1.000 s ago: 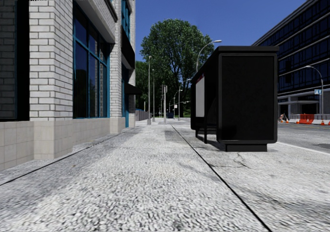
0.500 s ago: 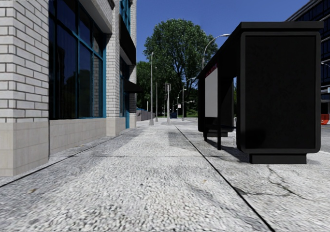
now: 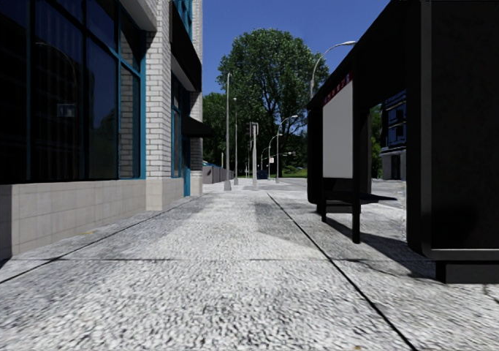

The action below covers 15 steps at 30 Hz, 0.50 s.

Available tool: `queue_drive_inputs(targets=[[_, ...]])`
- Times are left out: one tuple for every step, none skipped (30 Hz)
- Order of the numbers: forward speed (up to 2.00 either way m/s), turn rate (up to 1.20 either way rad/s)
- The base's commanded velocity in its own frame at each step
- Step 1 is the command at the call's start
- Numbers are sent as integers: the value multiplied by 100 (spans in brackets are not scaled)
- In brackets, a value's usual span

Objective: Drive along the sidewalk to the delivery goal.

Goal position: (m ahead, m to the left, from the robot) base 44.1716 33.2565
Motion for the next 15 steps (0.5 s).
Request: queue_drive_inputs(targets=[[200,0],[200,0],[200,0],[200,0],[200,0],[200,0],[200,0],[200,0],[200,0],[200,0],[200,0],[200,0],[200,0],[200,0],[200,0]])
